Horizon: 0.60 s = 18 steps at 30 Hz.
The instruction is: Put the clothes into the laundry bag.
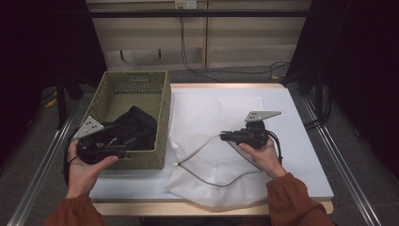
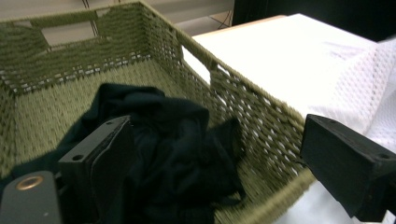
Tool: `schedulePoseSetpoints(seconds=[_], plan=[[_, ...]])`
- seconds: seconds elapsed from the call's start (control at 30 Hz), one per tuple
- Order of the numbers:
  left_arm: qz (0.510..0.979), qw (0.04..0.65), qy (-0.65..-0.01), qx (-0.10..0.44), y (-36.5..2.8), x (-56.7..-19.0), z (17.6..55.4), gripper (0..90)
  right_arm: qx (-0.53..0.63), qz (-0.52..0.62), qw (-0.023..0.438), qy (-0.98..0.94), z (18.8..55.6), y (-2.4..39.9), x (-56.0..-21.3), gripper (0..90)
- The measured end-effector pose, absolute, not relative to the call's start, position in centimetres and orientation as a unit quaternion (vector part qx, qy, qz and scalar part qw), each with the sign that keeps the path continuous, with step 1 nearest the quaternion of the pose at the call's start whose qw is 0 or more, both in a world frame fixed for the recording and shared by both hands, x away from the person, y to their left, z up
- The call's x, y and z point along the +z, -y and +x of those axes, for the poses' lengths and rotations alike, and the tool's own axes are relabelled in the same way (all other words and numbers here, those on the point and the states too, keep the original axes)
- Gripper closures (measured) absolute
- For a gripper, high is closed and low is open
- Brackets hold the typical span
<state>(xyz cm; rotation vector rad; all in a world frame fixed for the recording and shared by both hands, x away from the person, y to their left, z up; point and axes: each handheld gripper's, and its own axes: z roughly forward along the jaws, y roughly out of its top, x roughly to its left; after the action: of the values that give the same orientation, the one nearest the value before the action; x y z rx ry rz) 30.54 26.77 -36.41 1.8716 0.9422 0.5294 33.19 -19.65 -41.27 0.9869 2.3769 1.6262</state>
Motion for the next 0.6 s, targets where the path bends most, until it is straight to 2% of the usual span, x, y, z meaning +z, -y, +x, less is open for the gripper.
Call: schedulePoseSetpoints(seconds=[0.27,0.6], plan=[[0.780,0.441,-0.385,0.221,-26.7,-35.0,33.1,9.9,0.536,0.323,0.047,-0.778,33.3,19.7,-41.3,88.2],[0.795,0.405,-0.401,0.210,-26.9,-35.1,36.4,6.2,0.538,0.321,0.042,-0.779,33.3,19.5,-41.3,88.2]])
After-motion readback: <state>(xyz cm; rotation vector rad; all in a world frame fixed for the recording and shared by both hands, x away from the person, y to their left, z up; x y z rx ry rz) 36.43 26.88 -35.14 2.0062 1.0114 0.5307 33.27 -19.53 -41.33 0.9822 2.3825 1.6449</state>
